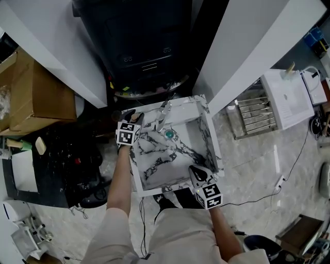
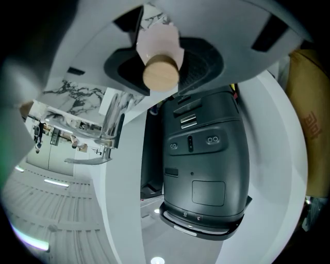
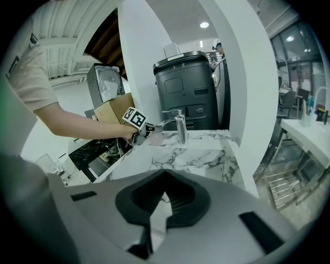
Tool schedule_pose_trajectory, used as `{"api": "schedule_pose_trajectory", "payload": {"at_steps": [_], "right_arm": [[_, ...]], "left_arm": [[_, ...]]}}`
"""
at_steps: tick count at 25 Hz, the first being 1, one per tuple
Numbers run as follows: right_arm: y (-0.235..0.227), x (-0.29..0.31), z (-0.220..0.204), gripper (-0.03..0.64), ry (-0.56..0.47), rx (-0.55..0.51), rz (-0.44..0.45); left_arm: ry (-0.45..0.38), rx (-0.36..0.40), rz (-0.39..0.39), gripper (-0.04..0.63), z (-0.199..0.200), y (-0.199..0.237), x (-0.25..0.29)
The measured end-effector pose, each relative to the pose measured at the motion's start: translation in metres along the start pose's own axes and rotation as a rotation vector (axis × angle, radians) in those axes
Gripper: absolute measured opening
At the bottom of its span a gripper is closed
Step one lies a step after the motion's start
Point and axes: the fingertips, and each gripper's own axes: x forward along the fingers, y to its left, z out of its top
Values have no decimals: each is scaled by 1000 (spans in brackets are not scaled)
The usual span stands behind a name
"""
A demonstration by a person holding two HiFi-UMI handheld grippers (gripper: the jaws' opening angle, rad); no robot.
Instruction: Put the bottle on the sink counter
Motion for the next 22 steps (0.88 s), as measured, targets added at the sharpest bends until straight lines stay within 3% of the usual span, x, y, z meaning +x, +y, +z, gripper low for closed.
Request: {"api": "schedule_pose_trajectory", "payload": {"at_steps": [7,22], "right_arm": [[5,-4,-2,5,9,-32,-13],[35,6,14,5,-37,-55,20]], "left_arm": [[-9,-10,16,253,7,0,-1],[-33,-25,23,265,-4,-16,-67]]}}
